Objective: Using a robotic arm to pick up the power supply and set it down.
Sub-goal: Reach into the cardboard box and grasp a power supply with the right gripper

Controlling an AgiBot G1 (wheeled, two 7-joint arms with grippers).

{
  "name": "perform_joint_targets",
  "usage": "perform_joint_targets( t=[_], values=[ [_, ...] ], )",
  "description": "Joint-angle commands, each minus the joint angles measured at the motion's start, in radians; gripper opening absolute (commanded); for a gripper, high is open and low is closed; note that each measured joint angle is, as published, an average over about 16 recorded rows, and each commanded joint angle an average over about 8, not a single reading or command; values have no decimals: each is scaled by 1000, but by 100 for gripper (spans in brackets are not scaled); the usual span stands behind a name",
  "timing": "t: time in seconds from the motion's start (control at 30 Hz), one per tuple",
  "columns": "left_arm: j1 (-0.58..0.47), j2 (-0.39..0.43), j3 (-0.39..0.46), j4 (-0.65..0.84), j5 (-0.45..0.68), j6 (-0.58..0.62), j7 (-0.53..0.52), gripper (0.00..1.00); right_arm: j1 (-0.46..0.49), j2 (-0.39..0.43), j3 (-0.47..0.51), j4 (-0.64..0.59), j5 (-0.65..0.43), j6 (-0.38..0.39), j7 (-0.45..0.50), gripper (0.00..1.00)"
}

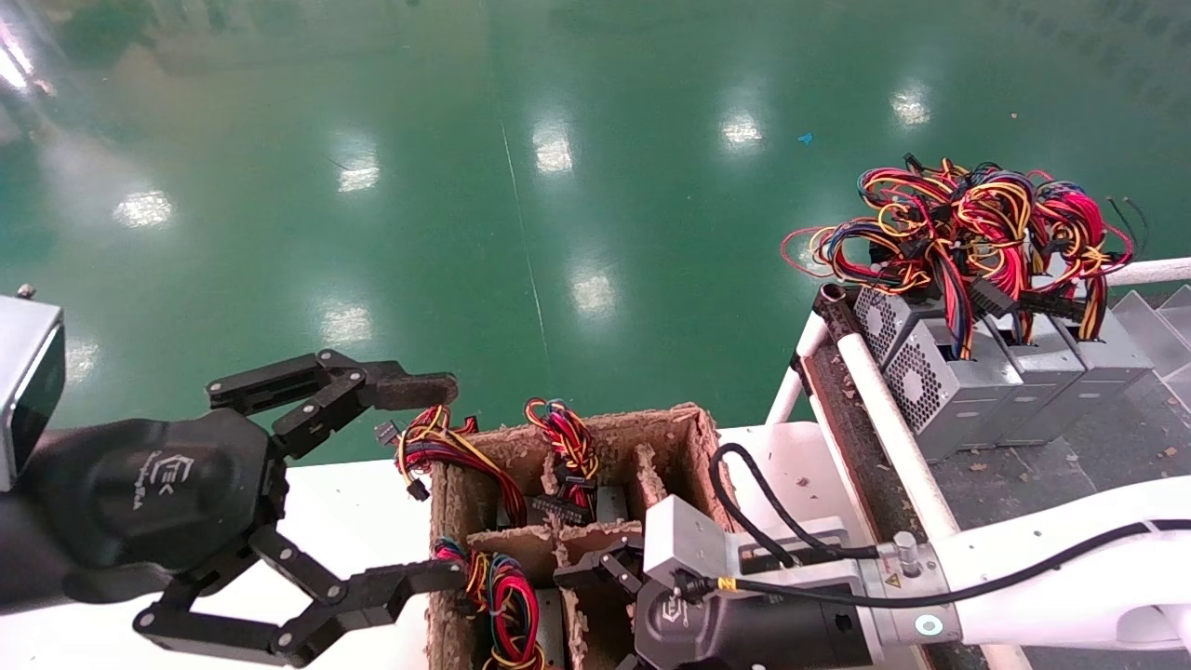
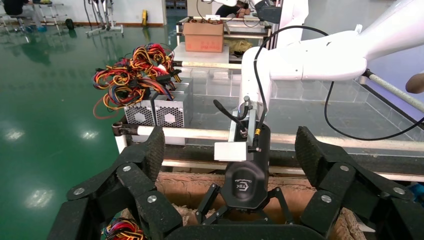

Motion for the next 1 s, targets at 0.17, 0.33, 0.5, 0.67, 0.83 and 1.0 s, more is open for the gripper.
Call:
perform_joint_targets(
  t=[0.17, 0.33, 0.5, 0.67, 0.83, 1.0],
  values=[
    [0, 0, 0, 0, 0, 0, 0, 100, 6, -29, -3, -44, -7, 15, -19, 0],
    [0, 0, 0, 0, 0, 0, 0, 100, 19, -61, -13, -90, -24, 28, -36, 0],
    [0, 0, 0, 0, 0, 0, 0, 100, 34, -88, -22, -128, -43, 40, -59, 0],
    [0, 0, 0, 0, 0, 0, 0, 100, 47, -107, -29, -159, -55, 41, -76, 0],
    [0, 0, 0, 0, 0, 0, 0, 100, 58, -117, -32, -184, -59, 36, -91, 0],
    [0, 0, 0, 0, 0, 0, 0, 100, 63, -118, -28, -206, -54, 30, -105, 0]
  ],
)
